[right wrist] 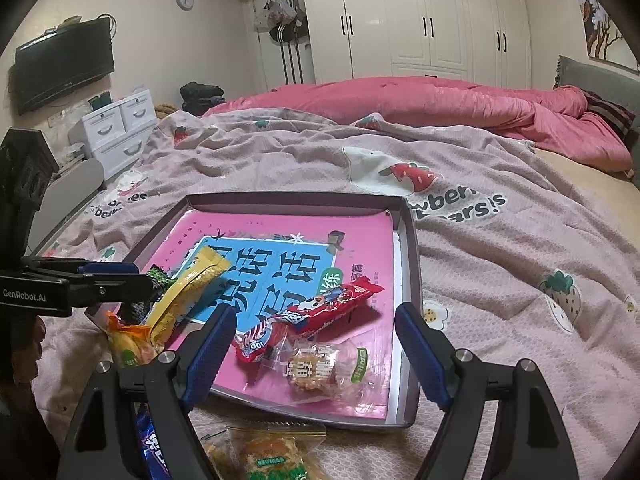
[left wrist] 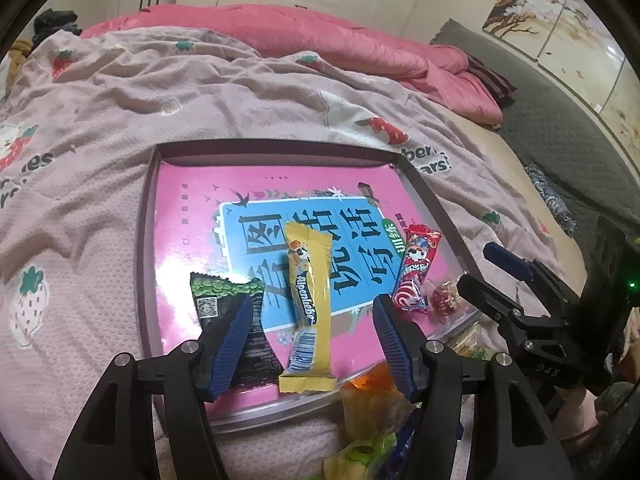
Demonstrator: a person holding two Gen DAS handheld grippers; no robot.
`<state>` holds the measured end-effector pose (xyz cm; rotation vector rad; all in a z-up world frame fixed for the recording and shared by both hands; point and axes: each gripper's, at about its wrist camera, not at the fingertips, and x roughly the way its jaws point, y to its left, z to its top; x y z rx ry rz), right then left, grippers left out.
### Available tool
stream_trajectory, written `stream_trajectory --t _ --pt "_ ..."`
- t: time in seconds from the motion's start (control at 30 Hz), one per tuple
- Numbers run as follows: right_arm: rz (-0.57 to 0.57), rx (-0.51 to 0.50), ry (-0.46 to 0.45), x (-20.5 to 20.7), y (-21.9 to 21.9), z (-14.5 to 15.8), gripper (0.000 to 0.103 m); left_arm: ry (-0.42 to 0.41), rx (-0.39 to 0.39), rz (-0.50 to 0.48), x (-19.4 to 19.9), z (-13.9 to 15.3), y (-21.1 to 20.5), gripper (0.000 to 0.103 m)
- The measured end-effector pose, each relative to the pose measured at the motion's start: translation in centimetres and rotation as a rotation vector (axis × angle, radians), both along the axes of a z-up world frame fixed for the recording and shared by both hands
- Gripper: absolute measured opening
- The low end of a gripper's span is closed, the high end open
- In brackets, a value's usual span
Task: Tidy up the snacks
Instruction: 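Withdraw both open tools from the tray back toward the snack pile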
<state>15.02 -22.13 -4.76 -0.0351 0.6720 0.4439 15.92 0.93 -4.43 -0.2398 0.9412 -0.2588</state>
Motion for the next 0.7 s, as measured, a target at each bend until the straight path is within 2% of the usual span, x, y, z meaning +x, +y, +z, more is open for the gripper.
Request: stream_trajectory --t 0.7 --pt "-0.035 0.032 -0.044 -1.6 -1.7 2.0 0.081 -0.043 0.003 0.018 -2.0 2.3 0.8 0.065"
